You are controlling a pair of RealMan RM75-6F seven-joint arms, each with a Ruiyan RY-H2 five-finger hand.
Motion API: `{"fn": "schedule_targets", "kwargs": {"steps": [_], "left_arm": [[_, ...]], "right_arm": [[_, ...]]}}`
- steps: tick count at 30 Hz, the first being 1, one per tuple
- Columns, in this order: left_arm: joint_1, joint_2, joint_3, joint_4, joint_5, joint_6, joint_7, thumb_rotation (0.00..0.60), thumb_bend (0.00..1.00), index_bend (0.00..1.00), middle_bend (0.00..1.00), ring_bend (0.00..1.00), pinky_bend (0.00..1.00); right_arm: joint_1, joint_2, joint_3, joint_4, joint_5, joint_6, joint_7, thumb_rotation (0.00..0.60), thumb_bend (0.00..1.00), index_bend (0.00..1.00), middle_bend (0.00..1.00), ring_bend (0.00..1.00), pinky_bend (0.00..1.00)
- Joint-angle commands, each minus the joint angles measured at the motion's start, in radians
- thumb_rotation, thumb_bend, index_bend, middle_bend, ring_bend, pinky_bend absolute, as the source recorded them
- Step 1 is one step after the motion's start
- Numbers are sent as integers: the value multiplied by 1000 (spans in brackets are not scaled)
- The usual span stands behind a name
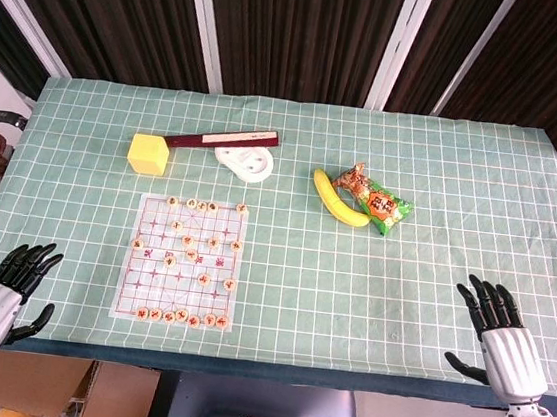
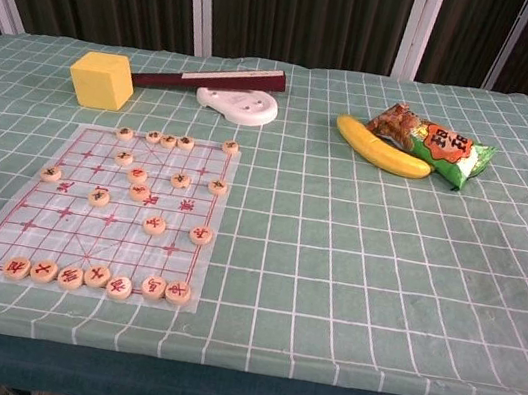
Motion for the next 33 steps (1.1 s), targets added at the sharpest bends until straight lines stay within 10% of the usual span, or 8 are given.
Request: {"fn": "schedule_targets", "kwargs": {"steps": [1, 6, 11, 14, 33], "left_arm": [[-15, -11, 3, 2, 8, -18, -25, 600, 439, 0, 0, 0, 79], [-65, -83, -28, 4, 10, -36, -114, 600, 436, 18, 142, 186, 337], [-105, -155, -83, -57, 4, -38, -17, 600, 439, 135, 670, 770, 900], [-135, -193, -113, -122, -16, -74, 71, 600, 440, 234, 917, 984, 1000], [-327, -373, -267, -228, -450, -394, 432, 600, 419, 352, 1000, 1000, 1000]], "right_arm": [[-1, 2, -2, -1, -4, 2, 3, 600, 189, 0, 0, 0, 0], [-1, 3, -2, -3, -7, 6, 13, 600, 189, 0, 0, 0, 0], [0, 4, -1, -4, 1, -1, 16, 600, 188, 0, 0, 0, 0], [0, 1, 1, -4, 3, -1, 9, 600, 189, 0, 0, 0, 0], [8, -11, -3, -5, 10, -25, -5, 600, 189, 0, 0, 0, 0]]}}
